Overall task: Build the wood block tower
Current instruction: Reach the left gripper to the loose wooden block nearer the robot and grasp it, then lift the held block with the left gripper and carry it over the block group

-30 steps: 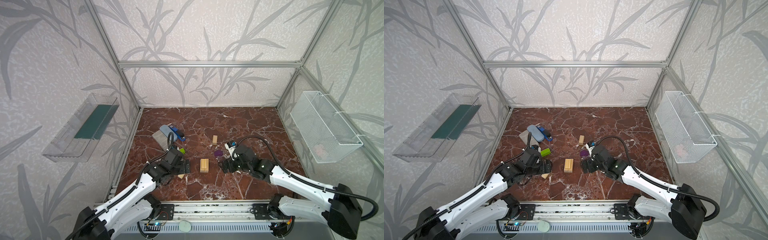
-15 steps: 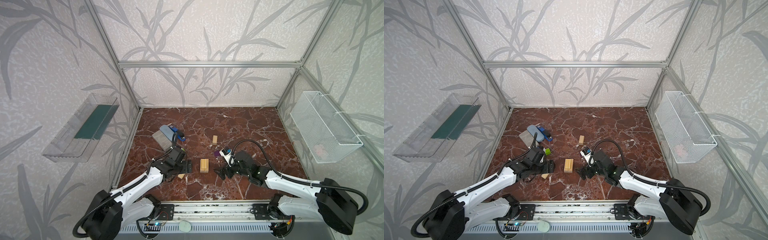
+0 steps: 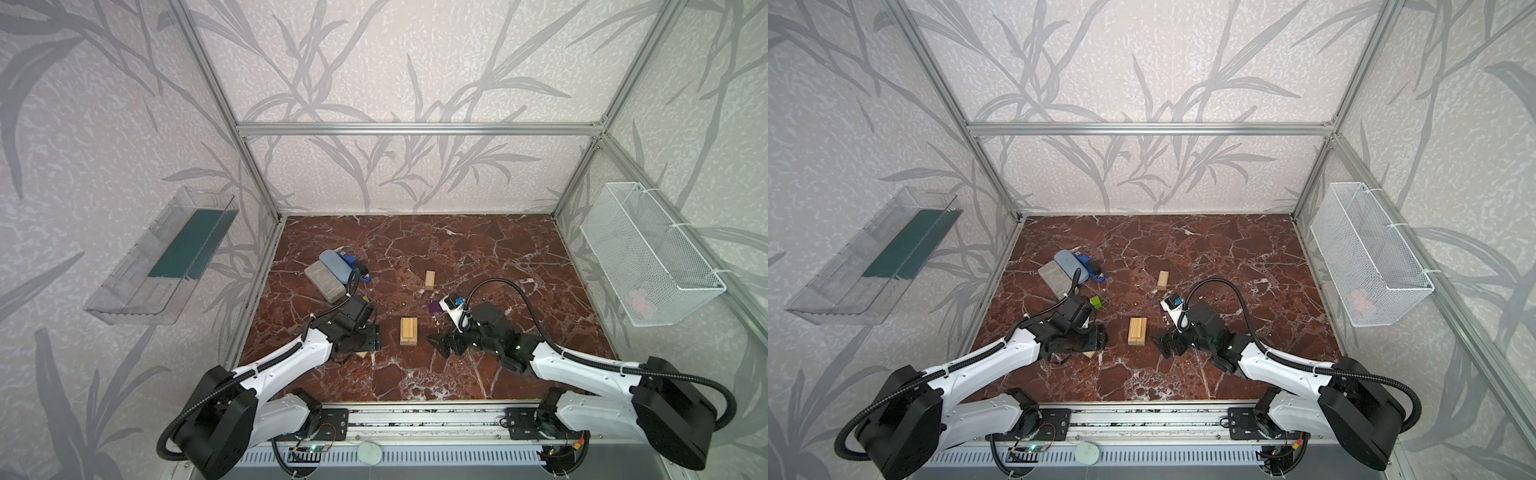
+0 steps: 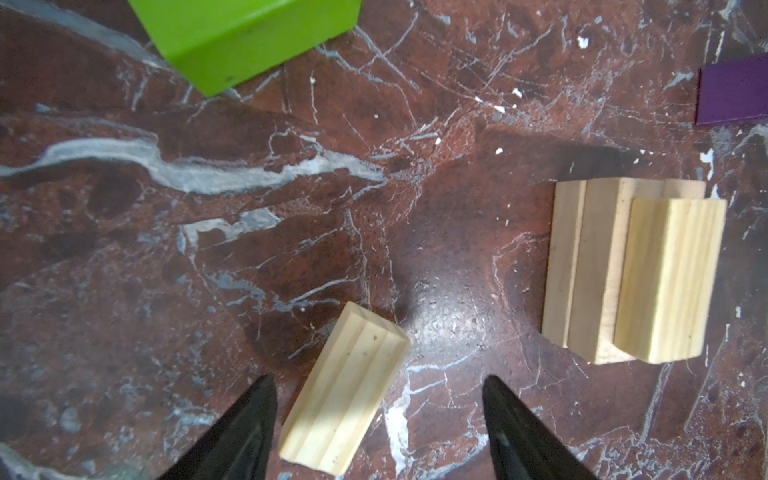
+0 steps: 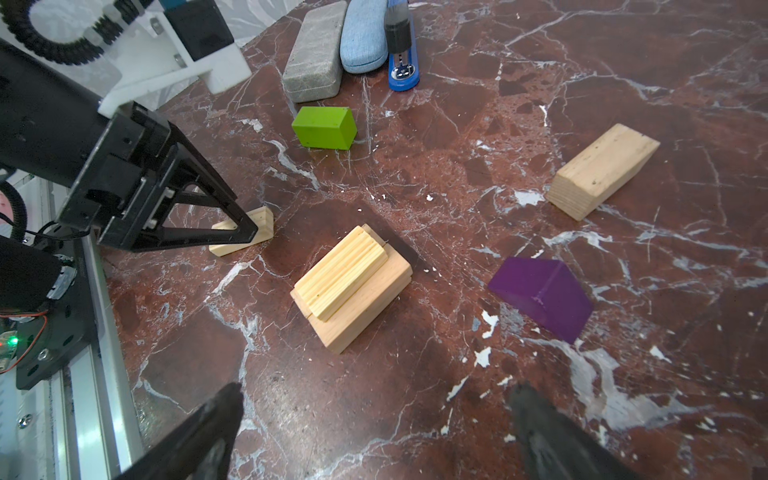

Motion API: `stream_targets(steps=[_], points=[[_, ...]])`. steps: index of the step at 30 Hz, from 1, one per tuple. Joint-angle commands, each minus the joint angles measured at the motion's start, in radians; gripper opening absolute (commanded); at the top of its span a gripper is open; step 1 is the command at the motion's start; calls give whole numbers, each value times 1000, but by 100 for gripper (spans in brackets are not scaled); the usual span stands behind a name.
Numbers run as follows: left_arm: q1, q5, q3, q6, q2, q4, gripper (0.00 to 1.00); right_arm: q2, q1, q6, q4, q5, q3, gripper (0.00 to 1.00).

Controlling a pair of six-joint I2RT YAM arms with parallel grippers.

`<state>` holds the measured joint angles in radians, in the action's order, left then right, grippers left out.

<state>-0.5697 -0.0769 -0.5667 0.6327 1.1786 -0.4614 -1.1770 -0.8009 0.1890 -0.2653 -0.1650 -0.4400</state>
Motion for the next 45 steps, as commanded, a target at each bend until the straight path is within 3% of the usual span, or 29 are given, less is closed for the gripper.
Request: stream_targets(steps=[1, 6, 14, 25, 45], points=[[-6, -1, -24, 16, 24, -27, 74, 28, 2, 0, -19, 25, -9, 99], [-37, -4, -40, 15, 62, -32, 68, 30, 2, 5, -13, 36, -11, 99], [-105, 100, -55, 42, 83, -76, 55, 61, 2, 5, -10, 72, 4, 99], [-175, 214, -140, 60, 190, -156, 52, 67, 2, 6, 23, 124, -4, 99], [-187, 203, -116, 137, 241, -141, 40, 80, 2, 12, 39, 146, -3, 99]])
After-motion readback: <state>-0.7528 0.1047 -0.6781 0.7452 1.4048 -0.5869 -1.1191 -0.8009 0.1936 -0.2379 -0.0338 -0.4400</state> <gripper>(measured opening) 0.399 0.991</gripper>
